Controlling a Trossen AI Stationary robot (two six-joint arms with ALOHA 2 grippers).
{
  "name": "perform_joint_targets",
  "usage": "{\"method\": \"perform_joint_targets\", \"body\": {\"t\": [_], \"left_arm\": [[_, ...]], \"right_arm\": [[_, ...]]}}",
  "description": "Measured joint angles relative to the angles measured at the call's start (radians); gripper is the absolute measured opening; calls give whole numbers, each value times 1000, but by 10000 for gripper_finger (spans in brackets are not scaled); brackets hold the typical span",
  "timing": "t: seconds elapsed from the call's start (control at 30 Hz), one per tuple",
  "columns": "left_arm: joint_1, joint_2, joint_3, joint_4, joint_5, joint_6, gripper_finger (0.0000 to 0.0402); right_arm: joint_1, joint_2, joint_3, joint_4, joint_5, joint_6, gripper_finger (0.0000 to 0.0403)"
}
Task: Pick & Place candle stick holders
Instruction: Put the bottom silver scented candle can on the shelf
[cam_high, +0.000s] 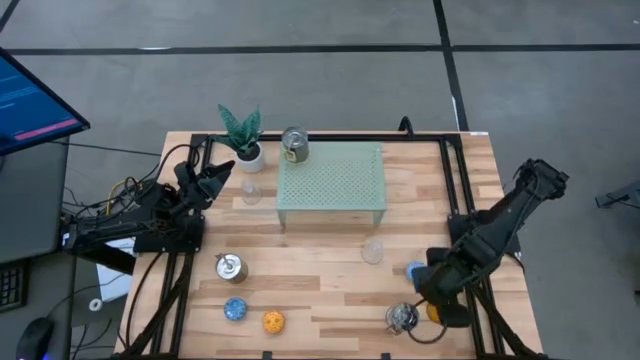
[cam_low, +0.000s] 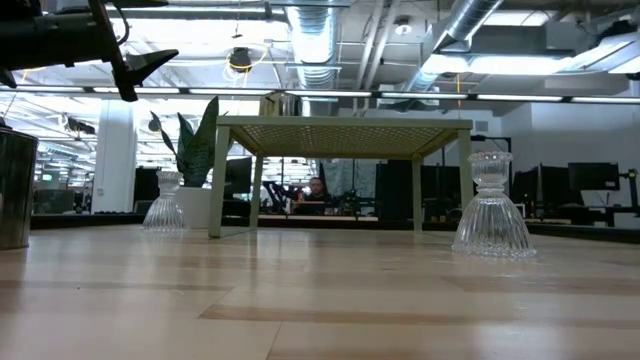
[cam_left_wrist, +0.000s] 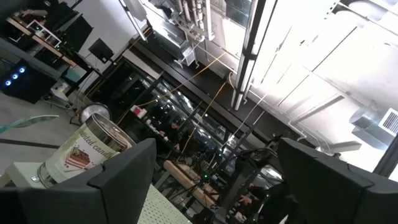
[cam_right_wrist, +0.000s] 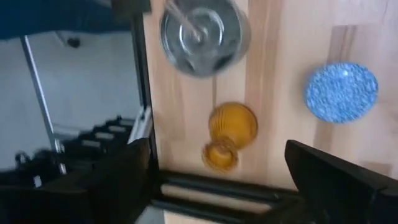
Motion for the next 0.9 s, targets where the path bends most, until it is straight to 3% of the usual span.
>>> {"method": "perform_joint_targets", "body": {"t": [0.4, 0.63, 0.9], "left_arm": [[0, 0, 0, 0, 0, 0, 337], [0, 0, 0, 0, 0, 0, 337], [0, 0, 0, 0, 0, 0, 337]], "right_arm": [[-56, 51, 1, 184, 247, 104, 394], [-67, 45, 1, 145, 364, 129, 396], [21, 51, 1, 144, 375, 79, 399]]}}
